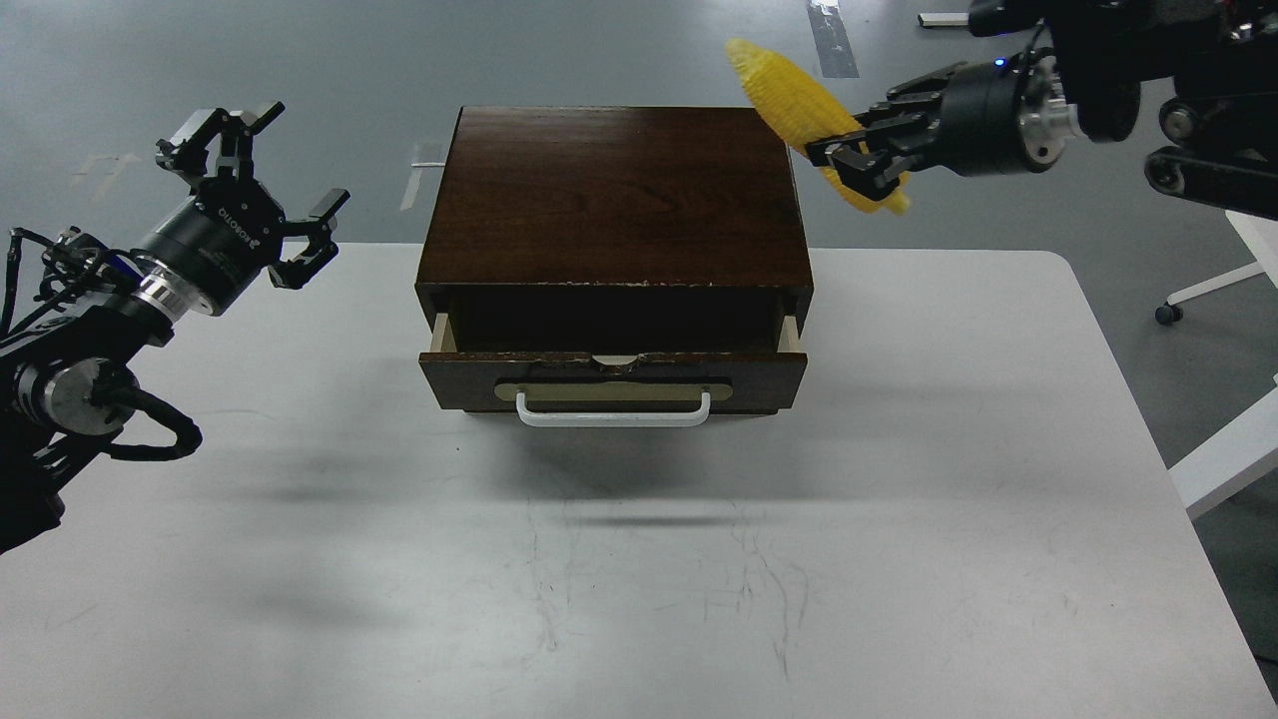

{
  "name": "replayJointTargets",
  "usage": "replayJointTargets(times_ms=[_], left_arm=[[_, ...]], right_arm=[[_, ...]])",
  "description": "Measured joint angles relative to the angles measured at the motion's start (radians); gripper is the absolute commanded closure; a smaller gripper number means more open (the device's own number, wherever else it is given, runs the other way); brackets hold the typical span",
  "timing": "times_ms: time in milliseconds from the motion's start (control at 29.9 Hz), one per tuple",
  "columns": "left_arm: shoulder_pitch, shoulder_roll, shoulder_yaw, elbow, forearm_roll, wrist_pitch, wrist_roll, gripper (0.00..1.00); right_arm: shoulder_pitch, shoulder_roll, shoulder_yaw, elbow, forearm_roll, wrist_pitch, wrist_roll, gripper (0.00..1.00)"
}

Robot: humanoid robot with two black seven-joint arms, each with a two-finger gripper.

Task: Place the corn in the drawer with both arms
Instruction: 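Lift the corn cob with the right gripper over the box, then lower the corn into the open drawer and open the right gripper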

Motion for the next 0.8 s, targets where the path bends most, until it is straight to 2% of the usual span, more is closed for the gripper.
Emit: replayJointTargets(times_ms=[100, 401, 568, 802], left_arm=[[-0.001, 0.006, 0.000, -0.001, 0.000, 0.000, 0.000, 0.02], [-0.014, 0.020, 0.005, -0.002, 0.024, 0.000, 0.000, 0.02], [-0.017, 0.027, 0.004, -0.002, 0.027, 0.000, 0.000, 0.02], [-0.017, 0.038, 0.004, -0.003, 0.028, 0.000, 0.000, 0.02]], right_arm=[[0.054, 0.123, -0.019, 0.015, 0.030, -0.035, 0.000, 1.00], [0.068, 0.404, -0.107, 0.020, 0.011, -0.260, 0.000, 1.00], [0.068, 0.432, -0.148, 0.017, -0.015, -0.321, 0.000, 1.00], [0.057, 0.433, -0.186, 0.024, -0.044, -0.328, 0.000, 1.00]])
